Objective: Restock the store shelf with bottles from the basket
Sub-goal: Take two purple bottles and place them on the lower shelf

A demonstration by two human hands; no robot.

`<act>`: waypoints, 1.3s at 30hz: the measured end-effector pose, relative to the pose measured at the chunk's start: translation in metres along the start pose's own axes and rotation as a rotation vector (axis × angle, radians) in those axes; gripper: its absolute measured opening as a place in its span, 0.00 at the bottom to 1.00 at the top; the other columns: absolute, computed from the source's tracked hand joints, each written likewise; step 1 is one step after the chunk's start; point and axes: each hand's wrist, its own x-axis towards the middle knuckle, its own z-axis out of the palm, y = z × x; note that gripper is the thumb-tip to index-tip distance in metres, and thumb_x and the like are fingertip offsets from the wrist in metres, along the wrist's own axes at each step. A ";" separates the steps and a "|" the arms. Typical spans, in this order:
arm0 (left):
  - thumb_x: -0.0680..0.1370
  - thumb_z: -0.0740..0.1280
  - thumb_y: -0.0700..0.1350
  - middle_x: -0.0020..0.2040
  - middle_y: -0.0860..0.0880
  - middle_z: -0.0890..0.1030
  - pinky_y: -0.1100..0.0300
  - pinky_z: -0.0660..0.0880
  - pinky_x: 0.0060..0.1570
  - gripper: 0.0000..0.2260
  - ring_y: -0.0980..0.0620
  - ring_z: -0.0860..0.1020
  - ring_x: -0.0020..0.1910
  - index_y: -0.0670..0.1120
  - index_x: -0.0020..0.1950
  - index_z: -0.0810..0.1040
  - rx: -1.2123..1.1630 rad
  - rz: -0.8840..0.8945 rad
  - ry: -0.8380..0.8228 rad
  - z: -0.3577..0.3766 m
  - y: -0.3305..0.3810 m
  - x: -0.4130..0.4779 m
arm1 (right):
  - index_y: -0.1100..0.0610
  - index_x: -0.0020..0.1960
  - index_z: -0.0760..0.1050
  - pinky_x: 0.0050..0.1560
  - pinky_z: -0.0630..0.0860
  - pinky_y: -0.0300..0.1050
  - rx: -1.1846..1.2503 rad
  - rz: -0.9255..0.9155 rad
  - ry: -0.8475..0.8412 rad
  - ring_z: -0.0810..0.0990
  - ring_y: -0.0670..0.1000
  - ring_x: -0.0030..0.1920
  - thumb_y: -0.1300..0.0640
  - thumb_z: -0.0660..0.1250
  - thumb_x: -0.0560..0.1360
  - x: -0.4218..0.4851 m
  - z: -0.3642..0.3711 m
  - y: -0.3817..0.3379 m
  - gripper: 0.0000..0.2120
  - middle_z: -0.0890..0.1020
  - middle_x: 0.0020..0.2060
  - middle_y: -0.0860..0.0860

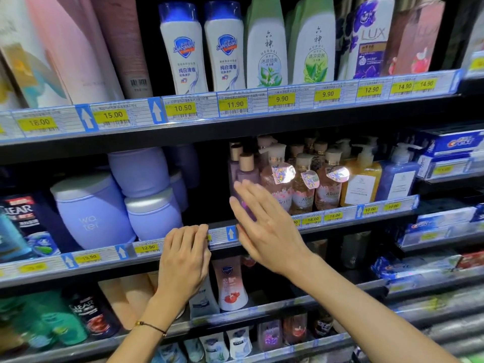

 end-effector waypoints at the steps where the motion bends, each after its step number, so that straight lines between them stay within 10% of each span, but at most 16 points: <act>1: 0.78 0.60 0.44 0.53 0.40 0.78 0.44 0.72 0.54 0.18 0.39 0.76 0.49 0.37 0.64 0.76 0.004 -0.001 -0.003 -0.001 0.002 0.001 | 0.65 0.73 0.68 0.76 0.60 0.60 0.019 -0.027 -0.020 0.60 0.64 0.78 0.55 0.62 0.78 -0.014 0.006 -0.003 0.26 0.64 0.77 0.64; 24: 0.79 0.61 0.48 0.72 0.40 0.71 0.46 0.67 0.71 0.25 0.40 0.69 0.69 0.40 0.75 0.68 0.122 -0.137 -0.345 -0.112 -0.043 -0.087 | 0.66 0.73 0.68 0.76 0.60 0.65 0.275 0.151 0.045 0.63 0.68 0.74 0.60 0.64 0.71 -0.060 0.045 -0.091 0.31 0.67 0.72 0.67; 39: 0.82 0.56 0.49 0.59 0.39 0.76 0.43 0.75 0.50 0.18 0.36 0.75 0.54 0.41 0.65 0.74 0.157 -0.868 -0.823 -0.265 -0.178 -0.503 | 0.65 0.69 0.71 0.66 0.72 0.60 0.557 -0.343 -0.481 0.70 0.65 0.67 0.54 0.67 0.72 -0.081 0.052 -0.480 0.28 0.73 0.66 0.64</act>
